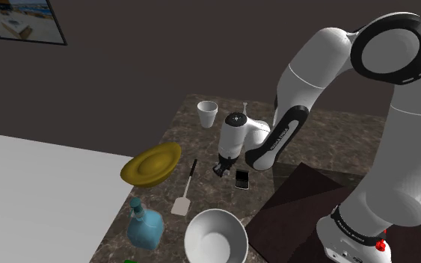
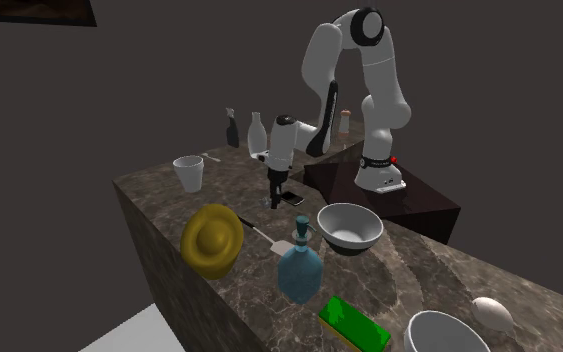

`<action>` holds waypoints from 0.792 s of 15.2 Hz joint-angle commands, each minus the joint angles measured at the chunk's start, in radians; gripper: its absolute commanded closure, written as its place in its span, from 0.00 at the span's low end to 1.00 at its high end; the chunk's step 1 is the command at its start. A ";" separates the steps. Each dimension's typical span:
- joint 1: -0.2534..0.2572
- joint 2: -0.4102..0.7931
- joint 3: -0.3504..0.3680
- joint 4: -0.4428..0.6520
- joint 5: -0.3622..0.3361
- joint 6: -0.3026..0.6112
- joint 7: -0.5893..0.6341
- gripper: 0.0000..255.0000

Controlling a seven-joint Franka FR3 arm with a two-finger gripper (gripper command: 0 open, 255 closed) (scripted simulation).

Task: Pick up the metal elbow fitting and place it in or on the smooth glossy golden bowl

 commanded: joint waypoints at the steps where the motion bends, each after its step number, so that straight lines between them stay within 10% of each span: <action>1: -0.010 -0.016 0.014 -0.005 0.019 -0.010 -0.017 1.00; 12: -0.093 -0.188 0.138 -0.045 0.251 -0.126 -0.208 1.00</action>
